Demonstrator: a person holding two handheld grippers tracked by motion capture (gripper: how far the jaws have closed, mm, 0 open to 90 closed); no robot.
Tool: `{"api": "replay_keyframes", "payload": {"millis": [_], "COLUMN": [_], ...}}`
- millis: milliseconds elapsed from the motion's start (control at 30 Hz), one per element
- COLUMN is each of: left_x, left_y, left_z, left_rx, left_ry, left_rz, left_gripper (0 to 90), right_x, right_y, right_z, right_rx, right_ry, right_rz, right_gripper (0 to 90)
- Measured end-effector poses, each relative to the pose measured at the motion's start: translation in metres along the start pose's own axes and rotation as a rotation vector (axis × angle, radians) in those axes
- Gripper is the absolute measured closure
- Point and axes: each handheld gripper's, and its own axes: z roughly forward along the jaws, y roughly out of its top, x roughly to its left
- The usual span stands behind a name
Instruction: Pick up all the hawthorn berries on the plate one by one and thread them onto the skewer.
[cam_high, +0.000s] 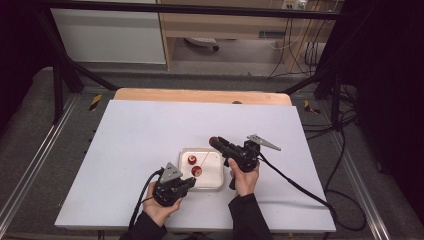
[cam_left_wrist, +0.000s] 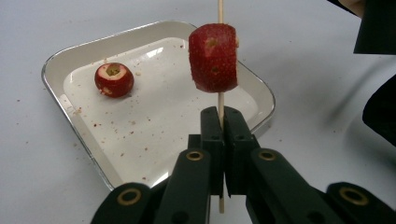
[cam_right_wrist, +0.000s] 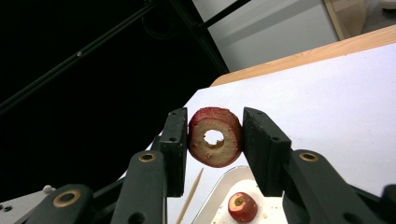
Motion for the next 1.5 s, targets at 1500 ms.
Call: {"api": "replay_keyframes", "payload": {"millis": [1500], "left_x": [-0.004], "left_y": [0.007], "left_z": [0.009], "left_rx": [-0.048], "left_ry": [0.032], "left_rz": [-0.025], "left_gripper": [88.1], "right_x": [0.004], "right_y": [-0.011], "right_z": [0.002], "right_rx": [0.020], "right_ry": [0.025], "right_rz": [0.065], "right_gripper": [62.5]}}
